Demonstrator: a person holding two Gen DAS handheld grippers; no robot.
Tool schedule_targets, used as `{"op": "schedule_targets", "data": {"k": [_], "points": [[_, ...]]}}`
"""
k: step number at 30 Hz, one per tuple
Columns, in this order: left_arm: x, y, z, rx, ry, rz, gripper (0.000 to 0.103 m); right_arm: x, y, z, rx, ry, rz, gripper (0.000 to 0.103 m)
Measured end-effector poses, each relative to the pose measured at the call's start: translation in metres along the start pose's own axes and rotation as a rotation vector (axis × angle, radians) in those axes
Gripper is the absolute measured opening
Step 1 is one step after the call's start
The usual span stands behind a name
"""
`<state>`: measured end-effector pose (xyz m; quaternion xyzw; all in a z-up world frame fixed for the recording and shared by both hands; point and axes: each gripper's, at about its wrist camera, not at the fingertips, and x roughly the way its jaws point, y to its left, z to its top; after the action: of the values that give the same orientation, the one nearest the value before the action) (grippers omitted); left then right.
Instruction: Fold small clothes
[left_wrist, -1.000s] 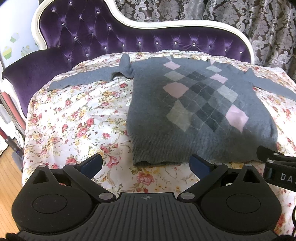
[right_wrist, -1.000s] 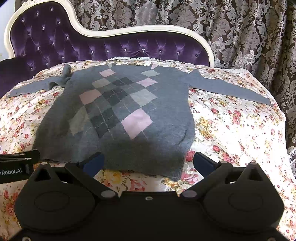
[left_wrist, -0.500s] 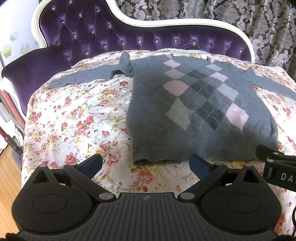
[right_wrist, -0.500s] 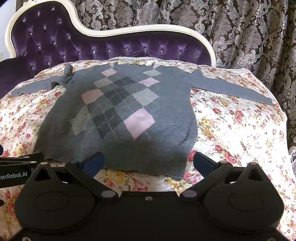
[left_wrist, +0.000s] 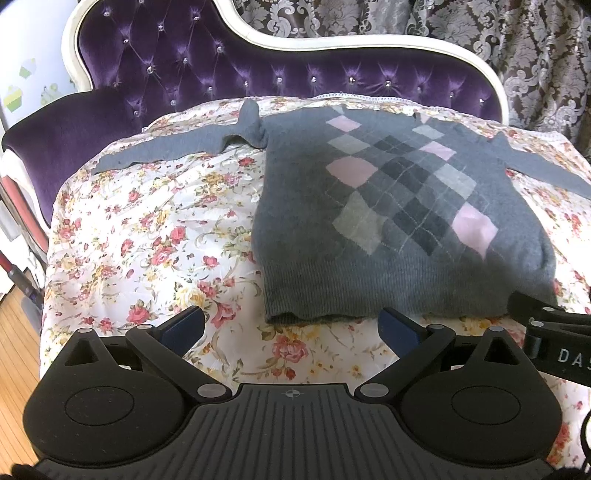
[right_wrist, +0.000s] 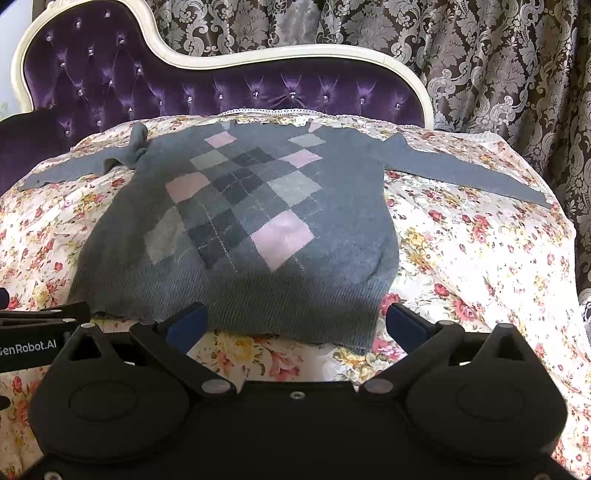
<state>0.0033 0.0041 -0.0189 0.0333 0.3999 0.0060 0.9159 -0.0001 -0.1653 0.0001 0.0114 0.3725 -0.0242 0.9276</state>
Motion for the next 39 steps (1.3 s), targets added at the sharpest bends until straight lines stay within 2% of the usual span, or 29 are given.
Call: {"op": "schedule_targets", "data": {"k": [26, 32, 37, 39], "points": [[0.003, -0.002, -0.003, -0.007, 0.017, -0.009, 0.101, 0.004, 0.002, -0.003, 0.007, 0.038, 0.024, 0.102], [0.008, -0.002, -0.009, 0.001, 0.038, -0.020, 0.101, 0.011, 0.005, -0.007, 0.000, 0.097, 0.036, 0.102], [0.014, 0.000, -0.019, 0.016, 0.075, -0.020, 0.100, 0.022, 0.003, -0.017, 0.008, 0.193, 0.049, 0.102], [0.015, 0.002, -0.020, 0.013, 0.083, -0.026, 0.091, 0.027, 0.002, -0.021, 0.005, 0.237, 0.040, 0.102]]}}
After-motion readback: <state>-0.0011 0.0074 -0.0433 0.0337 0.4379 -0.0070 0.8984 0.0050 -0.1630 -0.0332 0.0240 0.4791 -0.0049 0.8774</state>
